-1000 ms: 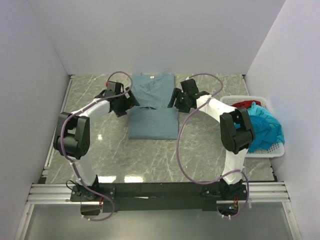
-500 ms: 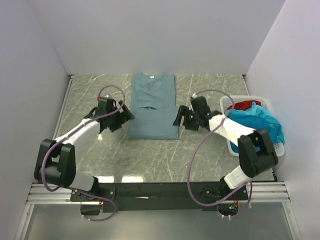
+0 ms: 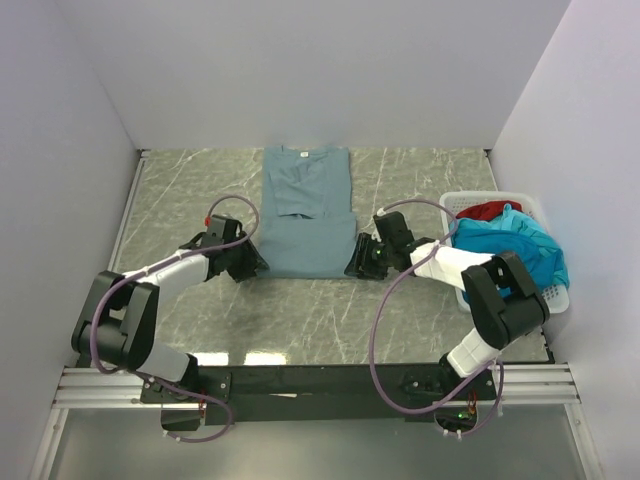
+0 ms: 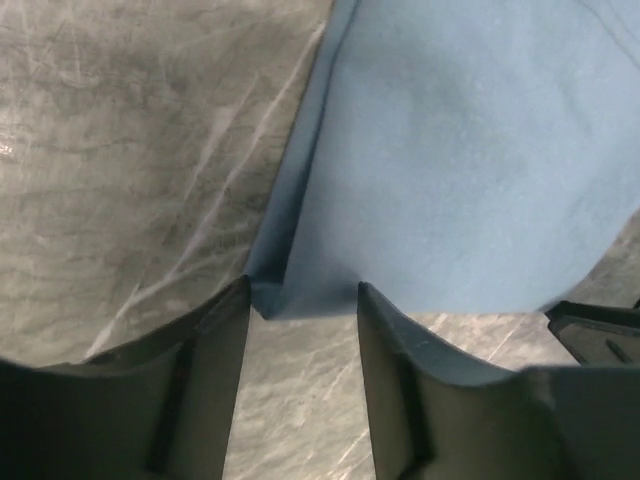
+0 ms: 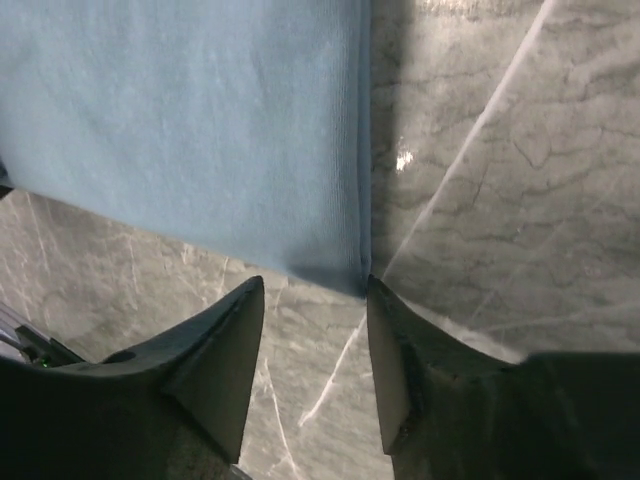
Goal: Fold and stack the t-shirts
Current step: Fold the tshirt
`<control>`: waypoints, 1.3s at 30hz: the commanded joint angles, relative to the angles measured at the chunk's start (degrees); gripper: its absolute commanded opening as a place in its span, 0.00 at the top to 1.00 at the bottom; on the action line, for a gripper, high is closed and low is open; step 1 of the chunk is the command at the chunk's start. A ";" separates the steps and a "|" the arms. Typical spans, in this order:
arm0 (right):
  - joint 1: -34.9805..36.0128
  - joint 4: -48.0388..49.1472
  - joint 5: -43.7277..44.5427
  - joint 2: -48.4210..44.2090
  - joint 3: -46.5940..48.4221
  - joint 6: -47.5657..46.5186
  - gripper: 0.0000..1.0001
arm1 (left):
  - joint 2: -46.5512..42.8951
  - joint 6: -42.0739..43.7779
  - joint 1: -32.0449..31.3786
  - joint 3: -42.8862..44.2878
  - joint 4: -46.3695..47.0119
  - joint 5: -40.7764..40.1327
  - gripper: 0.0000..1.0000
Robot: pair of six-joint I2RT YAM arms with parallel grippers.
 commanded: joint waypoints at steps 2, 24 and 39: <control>0.06 4.00 0.18 1.30 -0.74 1.32 0.55 | 2.18 -0.94 -0.30 -0.24 2.04 -1.35 0.56; 2.51 -0.12 1.23 -10.63 -12.33 0.97 1.00 | -6.40 -5.68 -7.24 -6.20 -8.41 -5.47 0.99; 7.09 -24.57 7.12 -48.62 -13.49 4.41 1.00 | -38.76 -19.05 -18.76 -4.66 -31.35 -9.33 0.99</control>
